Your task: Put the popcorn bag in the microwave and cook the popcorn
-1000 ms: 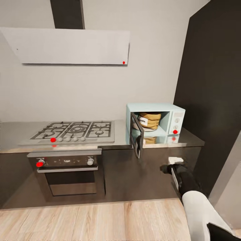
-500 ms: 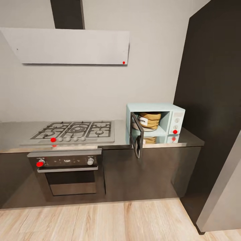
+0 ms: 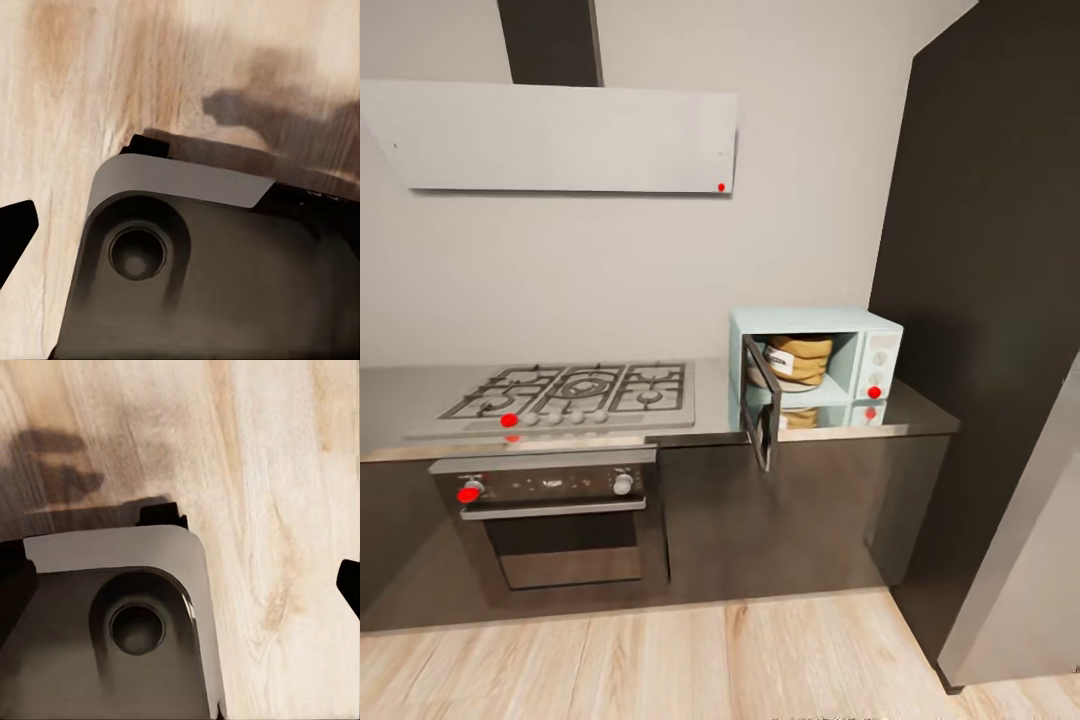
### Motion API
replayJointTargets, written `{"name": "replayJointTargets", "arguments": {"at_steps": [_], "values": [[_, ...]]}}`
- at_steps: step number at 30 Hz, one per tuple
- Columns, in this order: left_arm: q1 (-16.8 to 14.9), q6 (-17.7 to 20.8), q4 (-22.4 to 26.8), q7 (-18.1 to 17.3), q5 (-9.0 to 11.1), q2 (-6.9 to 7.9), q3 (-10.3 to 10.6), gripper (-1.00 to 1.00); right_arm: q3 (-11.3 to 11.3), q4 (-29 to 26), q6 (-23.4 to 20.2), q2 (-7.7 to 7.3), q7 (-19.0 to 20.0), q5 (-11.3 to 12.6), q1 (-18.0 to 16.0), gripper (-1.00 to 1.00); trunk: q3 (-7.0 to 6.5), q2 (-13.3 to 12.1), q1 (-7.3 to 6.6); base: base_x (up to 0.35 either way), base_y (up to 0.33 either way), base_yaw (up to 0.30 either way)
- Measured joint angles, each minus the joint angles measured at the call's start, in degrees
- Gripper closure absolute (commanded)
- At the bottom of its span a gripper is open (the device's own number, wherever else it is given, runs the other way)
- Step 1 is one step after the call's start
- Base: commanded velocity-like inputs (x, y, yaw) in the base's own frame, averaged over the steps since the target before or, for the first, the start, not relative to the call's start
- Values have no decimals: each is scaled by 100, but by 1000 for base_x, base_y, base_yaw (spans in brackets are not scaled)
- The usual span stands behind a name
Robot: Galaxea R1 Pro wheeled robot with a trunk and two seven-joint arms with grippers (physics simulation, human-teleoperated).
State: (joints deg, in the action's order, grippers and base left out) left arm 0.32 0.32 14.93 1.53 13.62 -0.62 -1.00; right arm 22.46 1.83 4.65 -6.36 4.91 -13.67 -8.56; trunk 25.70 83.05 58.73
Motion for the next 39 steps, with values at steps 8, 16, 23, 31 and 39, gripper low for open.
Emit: {"name": "replayJointTargets", "arguments": {"at_steps": [8, 16, 23, 31, 39], "values": [[2, -7, -389, -67, -5, -6, 18, -100, -1, 0, 15, 27, -9, 108, 3, -100, 1, 0, 0, 0, 0, -241], [0, -204, -776, -73, -6, -9, -4, -100, -1, 0, 29, 40, -9, 117, 3, -100, 0, 0, 0, 0, 0, -244], [0, -218, -783, -73, -5, -31, -6, -100, -1, 0, 37, 40, -9, 117, 3, -100, 0, 0, 0, 0, 0, -245], [0, -219, -782, -73, -1, -40, -12, -100, -16, -8, 33, 27, -5, 76, 2, -100, 0, 0, 0, 0, 0, -89], [0, -177, -783, -73, -6, -34, -4, -100, -20, -8, 37, 33, -1, 71, 2, -100, 0, 1, -3, 250, 0, -1]]}}
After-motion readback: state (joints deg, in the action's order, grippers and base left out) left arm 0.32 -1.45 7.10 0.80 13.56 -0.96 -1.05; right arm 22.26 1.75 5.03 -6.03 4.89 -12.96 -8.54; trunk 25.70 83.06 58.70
